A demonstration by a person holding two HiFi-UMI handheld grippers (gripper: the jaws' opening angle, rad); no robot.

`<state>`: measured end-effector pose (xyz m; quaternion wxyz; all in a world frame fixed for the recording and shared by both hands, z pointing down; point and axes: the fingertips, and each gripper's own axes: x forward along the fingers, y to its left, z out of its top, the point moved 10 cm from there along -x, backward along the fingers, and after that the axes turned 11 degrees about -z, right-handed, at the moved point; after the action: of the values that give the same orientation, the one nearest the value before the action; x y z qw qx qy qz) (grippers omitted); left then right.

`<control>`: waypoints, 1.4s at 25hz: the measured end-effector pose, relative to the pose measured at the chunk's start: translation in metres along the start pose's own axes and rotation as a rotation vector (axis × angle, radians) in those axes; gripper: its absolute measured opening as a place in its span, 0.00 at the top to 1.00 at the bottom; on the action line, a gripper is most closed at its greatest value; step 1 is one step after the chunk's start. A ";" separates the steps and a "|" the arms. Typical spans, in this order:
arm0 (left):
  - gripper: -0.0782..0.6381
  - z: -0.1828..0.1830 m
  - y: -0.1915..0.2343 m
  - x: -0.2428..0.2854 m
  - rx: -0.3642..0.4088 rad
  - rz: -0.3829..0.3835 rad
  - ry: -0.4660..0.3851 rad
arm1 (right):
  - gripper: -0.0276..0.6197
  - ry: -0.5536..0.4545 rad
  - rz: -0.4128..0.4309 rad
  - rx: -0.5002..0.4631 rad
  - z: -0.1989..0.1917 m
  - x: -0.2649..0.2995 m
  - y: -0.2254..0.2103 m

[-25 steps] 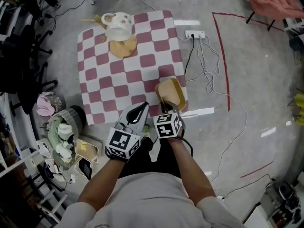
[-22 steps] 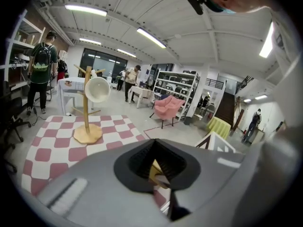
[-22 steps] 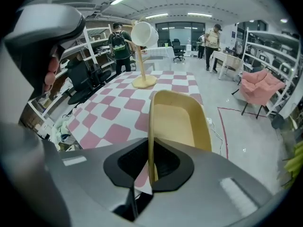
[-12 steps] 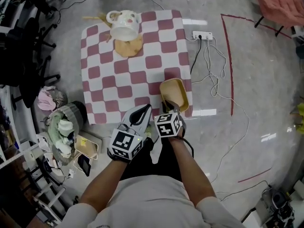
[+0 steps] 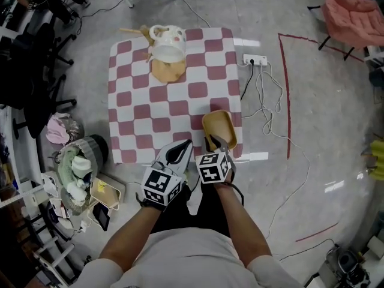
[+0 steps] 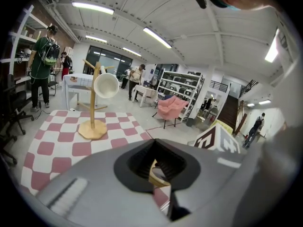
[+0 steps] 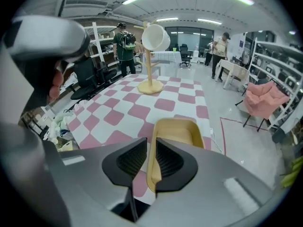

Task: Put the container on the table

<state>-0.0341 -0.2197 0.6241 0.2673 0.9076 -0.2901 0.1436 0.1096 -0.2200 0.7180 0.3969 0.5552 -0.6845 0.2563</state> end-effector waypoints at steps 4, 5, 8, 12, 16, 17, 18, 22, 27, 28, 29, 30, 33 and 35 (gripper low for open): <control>0.88 0.007 0.000 0.000 -0.004 -0.031 -0.002 | 0.88 -0.072 -0.017 0.040 0.017 -0.028 -0.008; 0.88 0.010 -0.001 -0.001 -0.002 -0.039 -0.004 | 0.88 -0.091 -0.016 0.054 0.021 -0.036 -0.009; 0.88 0.019 -0.006 -0.010 0.007 -0.059 -0.011 | 0.92 -0.142 -0.012 0.096 0.029 -0.063 -0.011; 0.88 0.032 -0.015 -0.023 0.027 -0.084 -0.030 | 0.94 -0.208 -0.025 0.123 0.044 -0.103 -0.015; 0.88 0.045 -0.026 -0.041 0.045 -0.103 -0.054 | 0.94 -0.281 -0.035 0.143 0.056 -0.141 -0.012; 0.88 0.049 -0.029 -0.046 0.051 -0.107 -0.061 | 0.94 -0.299 -0.035 0.146 0.058 -0.149 -0.011; 0.88 0.054 -0.031 -0.051 0.057 -0.112 -0.070 | 0.94 -0.319 -0.035 0.149 0.061 -0.157 -0.010; 0.88 0.075 -0.042 -0.069 0.091 -0.128 -0.104 | 0.94 -0.406 -0.037 0.176 0.078 -0.193 -0.006; 0.88 0.102 -0.057 -0.094 0.128 -0.145 -0.145 | 0.94 -0.509 -0.026 0.202 0.094 -0.237 -0.001; 0.88 0.107 -0.060 -0.099 0.135 -0.150 -0.157 | 0.94 -0.531 -0.022 0.211 0.097 -0.245 -0.001; 0.88 0.113 -0.063 -0.104 0.143 -0.155 -0.168 | 0.94 -0.552 -0.017 0.222 0.100 -0.253 -0.002; 0.88 0.119 -0.067 -0.109 0.151 -0.160 -0.177 | 0.94 -0.573 -0.013 0.232 0.103 -0.261 -0.002; 0.88 0.135 -0.078 -0.124 0.179 -0.172 -0.198 | 0.94 -0.634 -0.003 0.258 0.111 -0.286 -0.003; 0.88 0.146 -0.085 -0.134 0.197 -0.178 -0.214 | 0.94 -0.672 0.002 0.268 0.117 -0.302 -0.002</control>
<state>-0.0738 -0.1841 0.4151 0.1562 0.9617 -0.2199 0.0495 0.1022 -0.1457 0.4030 0.0733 0.6548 -0.7376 0.1475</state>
